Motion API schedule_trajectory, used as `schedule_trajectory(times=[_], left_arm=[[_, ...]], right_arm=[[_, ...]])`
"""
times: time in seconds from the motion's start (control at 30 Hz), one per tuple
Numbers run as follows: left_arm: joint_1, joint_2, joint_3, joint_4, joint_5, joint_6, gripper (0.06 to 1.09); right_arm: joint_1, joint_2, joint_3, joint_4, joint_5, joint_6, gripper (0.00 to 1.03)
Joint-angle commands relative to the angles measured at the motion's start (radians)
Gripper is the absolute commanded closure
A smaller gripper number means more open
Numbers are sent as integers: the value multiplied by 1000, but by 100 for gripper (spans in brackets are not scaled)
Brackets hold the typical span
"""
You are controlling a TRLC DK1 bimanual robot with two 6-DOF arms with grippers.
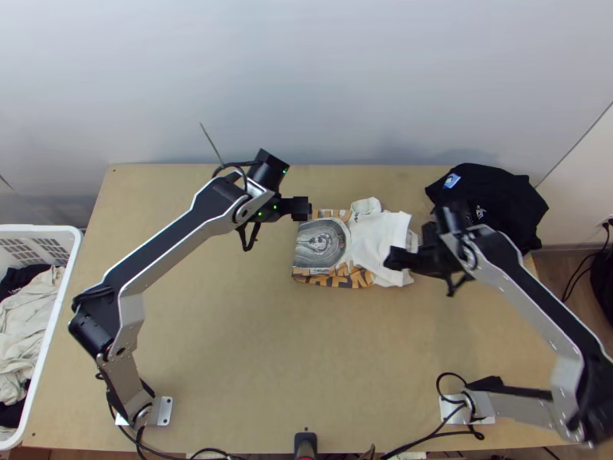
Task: Fold the t-shirt
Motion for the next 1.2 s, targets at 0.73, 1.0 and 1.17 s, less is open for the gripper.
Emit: schedule_trajectory(times=[0.73,1.0,1.17], left_arm=[[30,-16,9,-31,-28,77,10],[67,-158,-82,-65,-26,124,10],[79,-218,-188,-52,-28,115,10]], right_arm=[[650,-85,-240,537,732,-583,4],[735,-28,-367,696,732,-734,4],[693,72,-382,903,734,-869,4]])
